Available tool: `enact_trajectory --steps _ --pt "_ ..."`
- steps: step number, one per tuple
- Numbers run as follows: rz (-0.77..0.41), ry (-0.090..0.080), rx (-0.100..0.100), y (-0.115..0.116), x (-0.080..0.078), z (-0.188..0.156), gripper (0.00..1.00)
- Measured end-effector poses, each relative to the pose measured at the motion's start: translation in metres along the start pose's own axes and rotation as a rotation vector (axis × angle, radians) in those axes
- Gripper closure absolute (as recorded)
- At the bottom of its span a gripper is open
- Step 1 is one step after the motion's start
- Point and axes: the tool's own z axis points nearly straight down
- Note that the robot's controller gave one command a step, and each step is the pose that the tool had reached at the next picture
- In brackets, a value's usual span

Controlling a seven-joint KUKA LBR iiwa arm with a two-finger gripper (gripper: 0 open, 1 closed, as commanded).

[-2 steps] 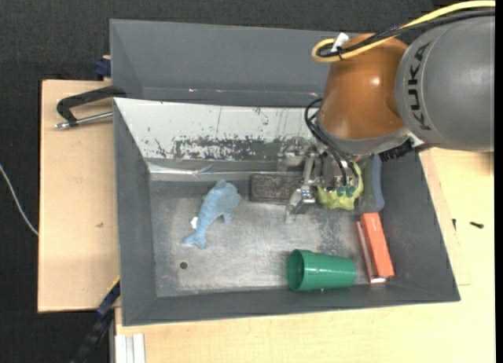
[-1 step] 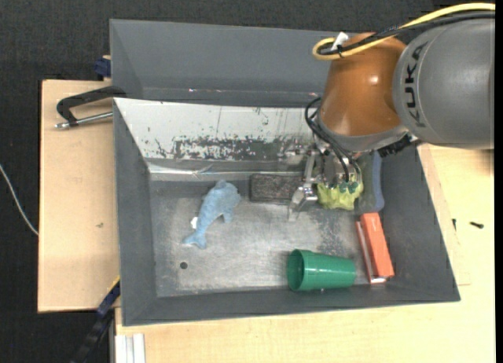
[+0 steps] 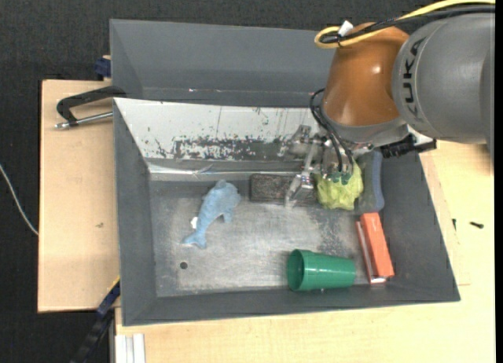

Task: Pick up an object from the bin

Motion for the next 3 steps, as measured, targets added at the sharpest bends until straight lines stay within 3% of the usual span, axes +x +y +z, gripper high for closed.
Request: enact_trajectory --steps 1,2,3 --pt "0.23 0.005 0.001 0.015 0.002 0.078 0.0" --pt "0.229 0.002 0.001 0.012 0.002 0.067 1.0" --pt "0.229 0.002 0.001 0.012 0.002 0.067 1.0"
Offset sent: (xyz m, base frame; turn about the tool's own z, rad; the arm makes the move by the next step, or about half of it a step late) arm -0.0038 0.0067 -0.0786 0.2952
